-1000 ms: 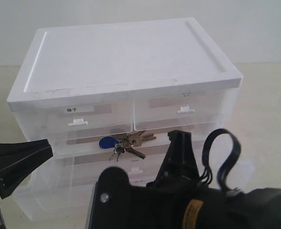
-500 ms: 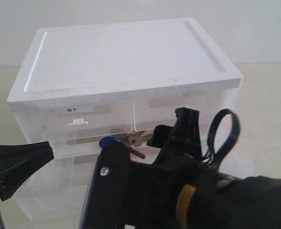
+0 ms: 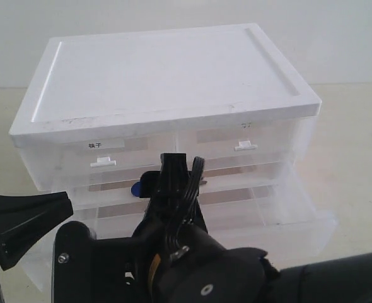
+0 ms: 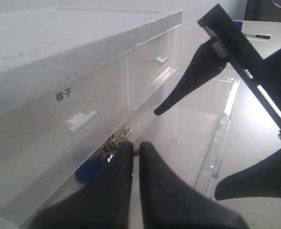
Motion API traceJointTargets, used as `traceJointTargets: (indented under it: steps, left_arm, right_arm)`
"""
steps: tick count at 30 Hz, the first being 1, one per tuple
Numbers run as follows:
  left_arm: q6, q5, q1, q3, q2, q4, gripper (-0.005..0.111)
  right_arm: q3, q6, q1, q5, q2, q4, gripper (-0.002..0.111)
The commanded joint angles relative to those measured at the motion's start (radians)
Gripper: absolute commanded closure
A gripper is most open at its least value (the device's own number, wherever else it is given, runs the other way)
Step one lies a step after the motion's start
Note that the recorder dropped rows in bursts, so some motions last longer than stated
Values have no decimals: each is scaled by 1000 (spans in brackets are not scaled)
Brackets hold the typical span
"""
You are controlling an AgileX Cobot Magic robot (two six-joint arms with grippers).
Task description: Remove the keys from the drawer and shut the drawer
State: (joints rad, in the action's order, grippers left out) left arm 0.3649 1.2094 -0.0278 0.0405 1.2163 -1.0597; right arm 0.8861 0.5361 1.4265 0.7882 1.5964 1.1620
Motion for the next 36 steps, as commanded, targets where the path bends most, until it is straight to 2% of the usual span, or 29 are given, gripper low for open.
traceJointTargets:
  steps: [1, 3, 5, 12, 14, 17, 27, 36]
  left_arm:
    - [13, 12, 2, -6, -3, -6, 102]
    - [20, 12, 2, -6, -3, -6, 102]
    - [20, 12, 2, -6, -3, -6, 102]
    - [20, 12, 2, -6, -3, -10, 102]
    - [20, 12, 2, -6, -3, -10, 102]
    - [20, 12, 2, -6, -3, -1, 102]
    - [4, 12, 2, -6, -3, 115, 102]
    - [4, -12, 2, -6, -3, 168, 102]
  right_arm:
    - [6, 16, -1, 4, 2, -1, 31]
    - [4, 29, -1, 4, 2, -23, 34]
    - [-5, 35, -1, 4, 2, -28, 43]
    - [-43, 31, -1, -28, 2, -100, 99]
    - [-52, -9, -1, -54, 2, -119, 108]
    - [-52, -107, 1, -71, 0, -163, 108]
    - [-48, -189, 1, -87, -62, -291, 108]
    - [-48, -208, 1, -107, -110, -323, 108]
